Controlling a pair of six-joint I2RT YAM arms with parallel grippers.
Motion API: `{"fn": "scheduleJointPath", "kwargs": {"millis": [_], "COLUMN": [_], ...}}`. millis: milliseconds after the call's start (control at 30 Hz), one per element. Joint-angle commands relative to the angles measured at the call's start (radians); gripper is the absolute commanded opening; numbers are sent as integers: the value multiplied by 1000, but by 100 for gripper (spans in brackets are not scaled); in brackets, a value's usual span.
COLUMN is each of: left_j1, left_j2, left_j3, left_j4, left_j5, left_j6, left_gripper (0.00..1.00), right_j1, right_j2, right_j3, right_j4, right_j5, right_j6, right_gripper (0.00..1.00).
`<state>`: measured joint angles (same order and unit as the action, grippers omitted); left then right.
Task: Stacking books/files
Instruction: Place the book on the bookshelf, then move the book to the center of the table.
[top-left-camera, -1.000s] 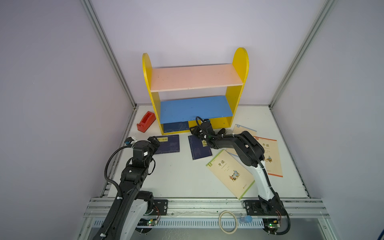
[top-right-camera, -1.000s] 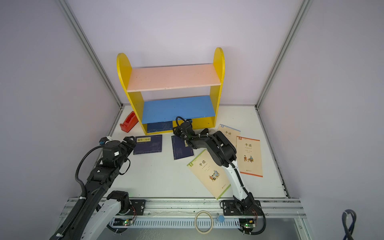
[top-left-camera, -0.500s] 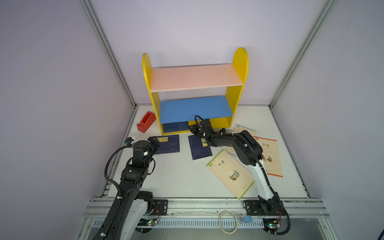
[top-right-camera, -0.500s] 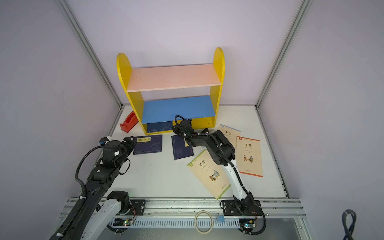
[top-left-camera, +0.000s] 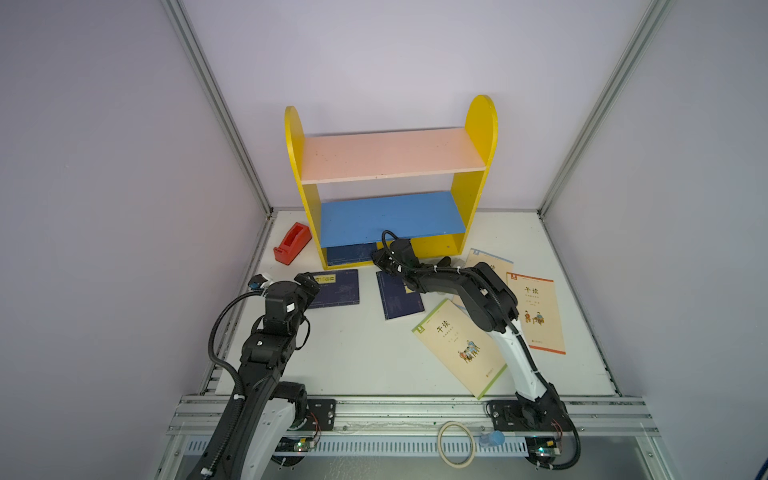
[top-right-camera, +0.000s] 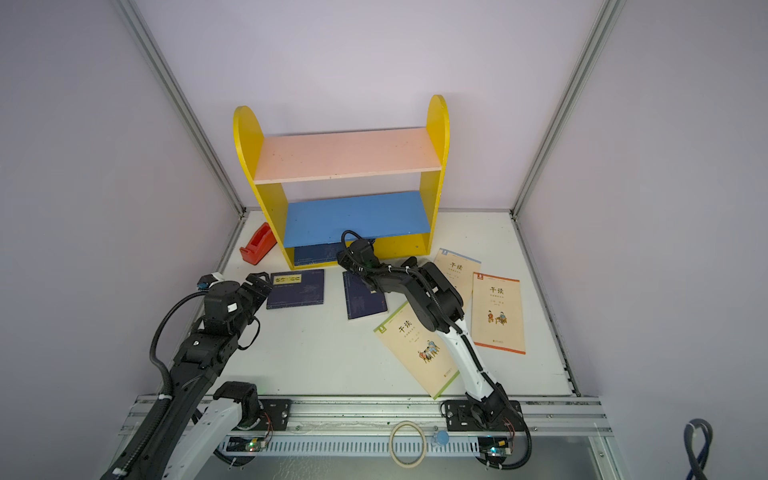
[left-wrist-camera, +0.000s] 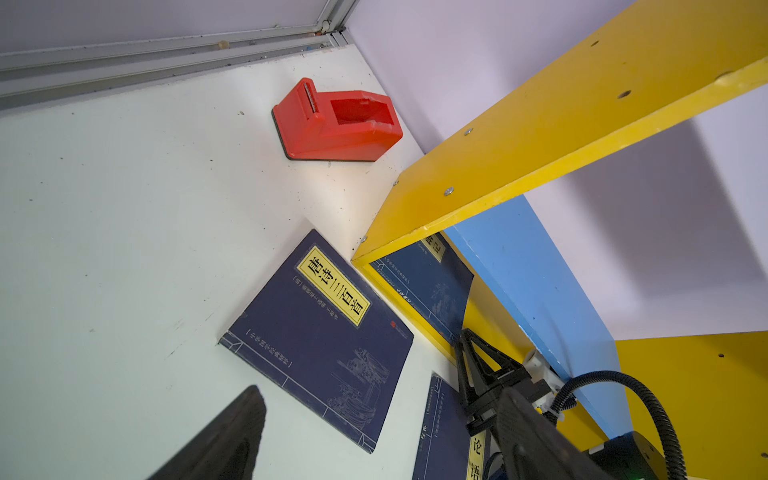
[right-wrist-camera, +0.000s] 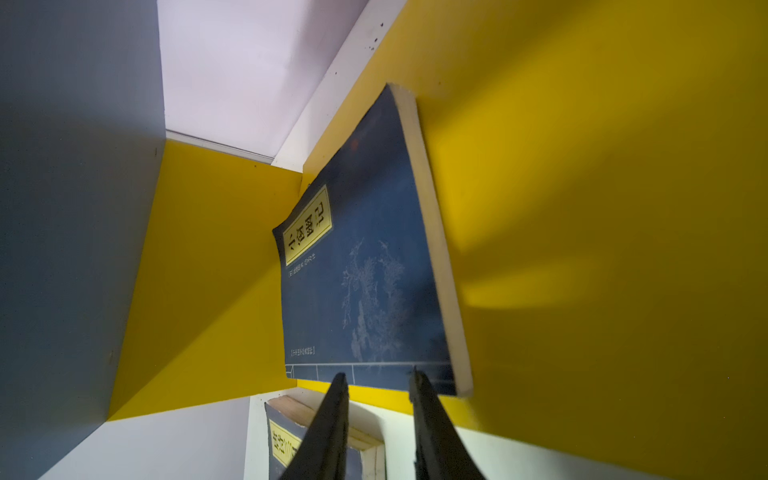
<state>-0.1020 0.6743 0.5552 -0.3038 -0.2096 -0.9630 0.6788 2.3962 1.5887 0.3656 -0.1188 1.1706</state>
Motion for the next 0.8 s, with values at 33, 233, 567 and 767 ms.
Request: {"fn": "scheduleJointPath", "kwargs": {"millis": [33, 233, 567, 767], "left_j1": [5, 10, 14, 51], "left_j2": [-4, 20, 49, 133], "left_j3": [6, 5, 4, 9], "left_j4": [-6, 2, -17, -64], "left_j5": [1, 24, 53, 10], "left_j6": [3, -8, -47, -68], "left_gripper": [91, 91, 93, 94], "right_j1": [6, 19, 78, 239], "right_j2": [-16, -239, -579, -630], "right_j3": [9, -128, -542, -666], "right_j4": [8, -64, -6, 58], "right_j5": [-8, 10, -4, 82], "right_j6": [4, -129, -142, -126], "right_gripper": [28, 37, 41, 42]}}
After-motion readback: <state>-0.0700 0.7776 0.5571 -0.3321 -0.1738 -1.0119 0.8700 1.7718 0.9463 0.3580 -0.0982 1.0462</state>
